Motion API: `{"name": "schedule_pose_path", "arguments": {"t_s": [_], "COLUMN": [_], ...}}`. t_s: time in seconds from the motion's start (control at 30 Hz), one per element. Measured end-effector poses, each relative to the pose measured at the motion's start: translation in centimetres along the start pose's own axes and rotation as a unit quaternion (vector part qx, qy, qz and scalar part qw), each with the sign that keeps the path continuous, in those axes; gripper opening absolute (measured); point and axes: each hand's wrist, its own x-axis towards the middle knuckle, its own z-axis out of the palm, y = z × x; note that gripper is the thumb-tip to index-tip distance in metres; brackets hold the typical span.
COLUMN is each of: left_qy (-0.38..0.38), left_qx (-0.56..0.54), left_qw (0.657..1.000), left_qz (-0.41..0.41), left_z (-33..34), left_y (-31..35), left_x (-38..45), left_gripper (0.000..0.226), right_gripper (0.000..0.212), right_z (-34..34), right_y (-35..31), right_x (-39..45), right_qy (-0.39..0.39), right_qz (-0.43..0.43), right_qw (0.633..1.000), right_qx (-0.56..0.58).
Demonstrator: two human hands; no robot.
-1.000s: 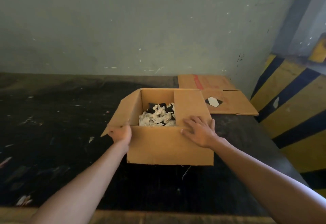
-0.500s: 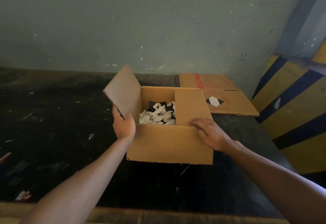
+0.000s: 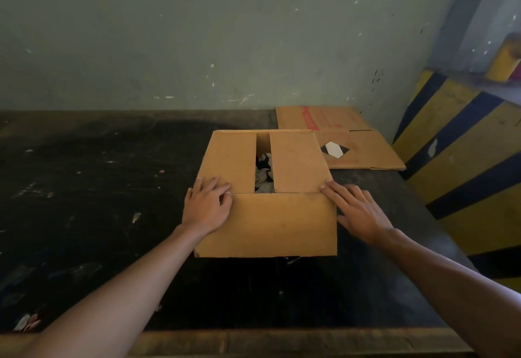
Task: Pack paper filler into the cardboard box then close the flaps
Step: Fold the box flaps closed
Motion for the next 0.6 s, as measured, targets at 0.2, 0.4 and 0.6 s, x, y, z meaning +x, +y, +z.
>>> {"name": "schedule_pose_path", "arguments": {"t_s": [0.2,0.4,0.6], "left_qy": [-0.121,-0.128,-0.028], "left_qx": [-0.086,-0.478,-0.596], "left_qw": [0.988,0.847,0.763], "left_qz": [-0.038,-0.196,-0.250], "left_z": [-4.4,-9.3,-8.0], "left_y": [-0.7,-2.0,-3.0], "left_x": [2.2,3.7,6.3], "left_gripper": [0.055,0.076,0.076], "right_gripper": [0.075,0.045,0.058], "right_z": [-0.5,-1.3,-3.8], "right_y": [1.5,-0.1,-1.4], "right_x": [0.9,2.6,6.1], "right_qy": [0.035,0.125,0.132], "right_qz": [-0.053,0.038,0.162], "right_qw": [0.997,0.949,0.855], "right_qx": [0.040,0.288,0.474]}}
